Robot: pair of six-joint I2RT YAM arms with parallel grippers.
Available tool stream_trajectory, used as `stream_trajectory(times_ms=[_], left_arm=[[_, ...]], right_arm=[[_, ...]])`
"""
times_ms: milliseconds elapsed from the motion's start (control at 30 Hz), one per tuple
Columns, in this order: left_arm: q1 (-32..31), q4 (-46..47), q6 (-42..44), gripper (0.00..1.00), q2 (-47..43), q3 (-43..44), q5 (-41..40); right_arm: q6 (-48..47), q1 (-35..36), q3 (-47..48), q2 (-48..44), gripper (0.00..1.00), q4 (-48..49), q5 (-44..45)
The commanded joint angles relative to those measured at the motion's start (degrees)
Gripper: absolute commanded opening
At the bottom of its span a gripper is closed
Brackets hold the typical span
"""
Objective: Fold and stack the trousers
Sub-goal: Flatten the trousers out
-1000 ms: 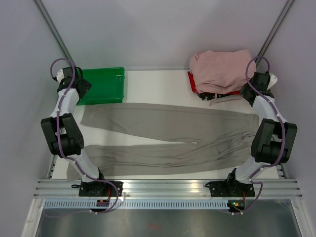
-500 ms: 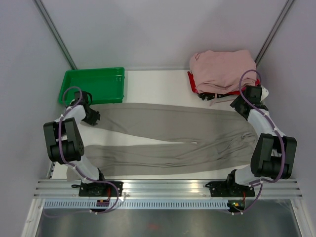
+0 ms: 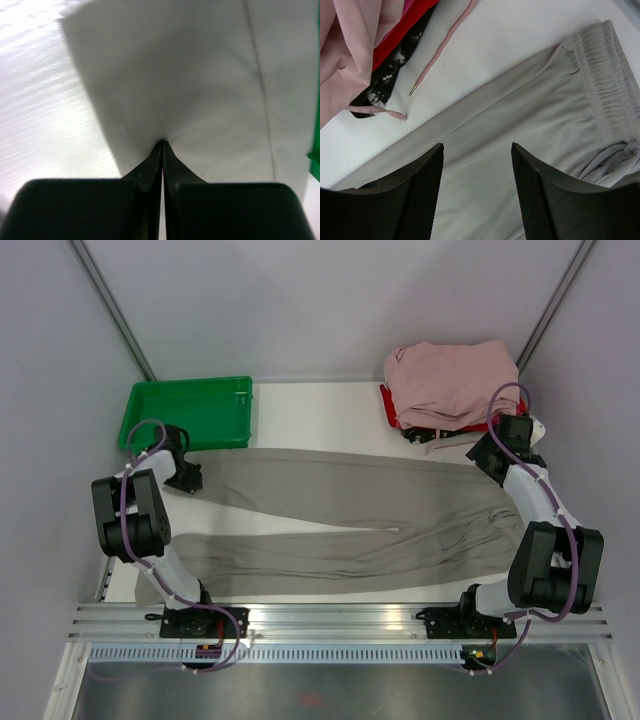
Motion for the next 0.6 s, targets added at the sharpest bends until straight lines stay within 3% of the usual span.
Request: stream_trajectory(times_ms=[0,100,567], left_arm=[[0.0,-14.6,-4.9,0.02,1.7,2.7,-9.7],[0.2,-19.7,-6.0,0.02,-0.1,2.8,-11.9],[0.8,-25.5,-8.5,0.02,-9.1,-6.0,-13.9]], right_arm=[[-0.9,-0.1,2.5,-1.4,0.63,-1.0,-0.2],[-1.9,-0.1,2.7,-1.1,0.64,-1.1,0.1],[-2.4,-0.1,-1.1,-3.1,0.65,-3.5,1.5]])
